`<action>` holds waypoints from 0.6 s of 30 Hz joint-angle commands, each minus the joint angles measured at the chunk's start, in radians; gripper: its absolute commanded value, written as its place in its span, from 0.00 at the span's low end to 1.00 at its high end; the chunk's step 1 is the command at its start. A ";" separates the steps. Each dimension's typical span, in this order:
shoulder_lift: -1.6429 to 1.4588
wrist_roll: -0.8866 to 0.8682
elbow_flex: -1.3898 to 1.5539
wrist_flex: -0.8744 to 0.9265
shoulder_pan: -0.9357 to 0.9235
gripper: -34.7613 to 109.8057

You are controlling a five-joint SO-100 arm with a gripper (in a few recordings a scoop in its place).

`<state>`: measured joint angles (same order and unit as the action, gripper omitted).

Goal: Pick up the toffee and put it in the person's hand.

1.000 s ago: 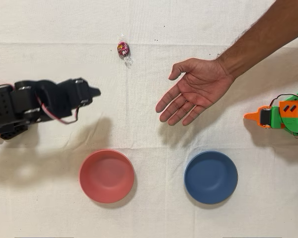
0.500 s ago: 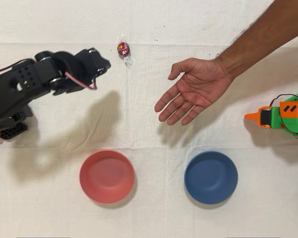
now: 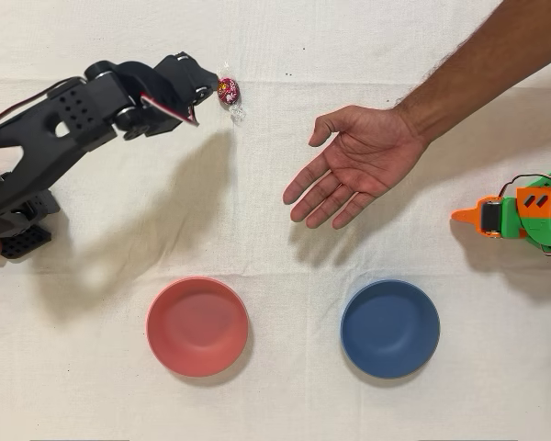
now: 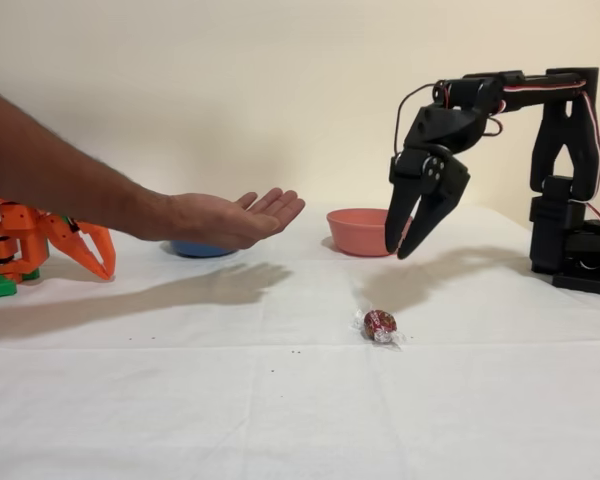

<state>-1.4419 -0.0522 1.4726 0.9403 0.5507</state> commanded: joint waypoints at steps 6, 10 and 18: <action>0.026 0.055 -0.032 -0.078 0.021 0.33; 0.025 0.054 0.002 -0.089 0.020 0.37; 0.011 0.040 0.081 -0.087 0.020 0.40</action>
<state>-1.3744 -0.0046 1.5478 0.8468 0.5507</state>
